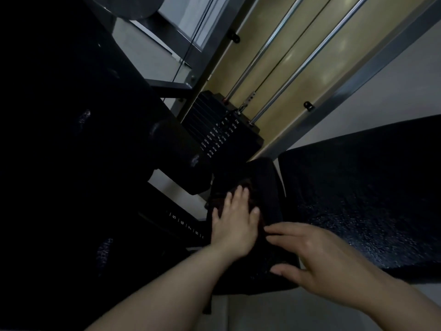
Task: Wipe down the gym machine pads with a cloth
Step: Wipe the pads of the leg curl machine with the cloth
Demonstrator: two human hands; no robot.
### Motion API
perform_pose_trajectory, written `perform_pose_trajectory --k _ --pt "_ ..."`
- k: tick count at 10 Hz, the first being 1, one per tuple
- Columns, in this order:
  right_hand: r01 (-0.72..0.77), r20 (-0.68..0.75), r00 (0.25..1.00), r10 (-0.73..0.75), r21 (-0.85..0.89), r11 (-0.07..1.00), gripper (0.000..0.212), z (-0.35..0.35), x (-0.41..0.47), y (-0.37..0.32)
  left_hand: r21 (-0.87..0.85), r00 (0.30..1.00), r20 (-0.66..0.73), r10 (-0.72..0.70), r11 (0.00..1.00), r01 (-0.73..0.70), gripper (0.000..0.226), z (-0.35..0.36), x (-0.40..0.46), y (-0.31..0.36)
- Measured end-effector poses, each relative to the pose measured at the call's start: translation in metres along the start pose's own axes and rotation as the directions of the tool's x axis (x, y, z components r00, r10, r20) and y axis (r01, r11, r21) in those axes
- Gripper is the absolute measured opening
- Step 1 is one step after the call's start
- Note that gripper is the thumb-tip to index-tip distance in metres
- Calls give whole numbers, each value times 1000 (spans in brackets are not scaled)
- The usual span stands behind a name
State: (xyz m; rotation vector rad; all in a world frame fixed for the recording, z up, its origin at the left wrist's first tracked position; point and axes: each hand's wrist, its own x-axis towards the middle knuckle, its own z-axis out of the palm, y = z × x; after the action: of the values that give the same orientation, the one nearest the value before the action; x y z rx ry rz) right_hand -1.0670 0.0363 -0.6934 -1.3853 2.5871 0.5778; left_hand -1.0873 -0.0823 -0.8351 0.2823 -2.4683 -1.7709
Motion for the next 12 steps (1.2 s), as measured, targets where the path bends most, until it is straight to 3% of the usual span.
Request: perform_pose_trajectory --k 2,4,6,8,10,12 --pt "-126 -256 965 62 -240 963 37 24 18 -5 3 990 -1 -141 990 141 59 -11 56 -12" --pt "-180 -421 904 76 -214 960 35 47 27 -8 33 992 -47 -120 992 121 58 3 -26 -11" --pt "-179 -413 909 53 -275 944 45 49 27 -4 87 993 -7 -118 989 118 61 10 -68 3" --pt "-156 -391 920 26 -304 940 54 46 28 -7 18 989 -45 -141 990 141 55 1 28 20" --pt "-170 -451 892 11 -313 935 46 49 31 -4 -2 971 -92 -221 975 222 55 -12 110 3" --pt "-203 -461 887 39 -312 928 44 51 29 -9 -8 968 -141 -206 978 207 58 -2 63 -13"
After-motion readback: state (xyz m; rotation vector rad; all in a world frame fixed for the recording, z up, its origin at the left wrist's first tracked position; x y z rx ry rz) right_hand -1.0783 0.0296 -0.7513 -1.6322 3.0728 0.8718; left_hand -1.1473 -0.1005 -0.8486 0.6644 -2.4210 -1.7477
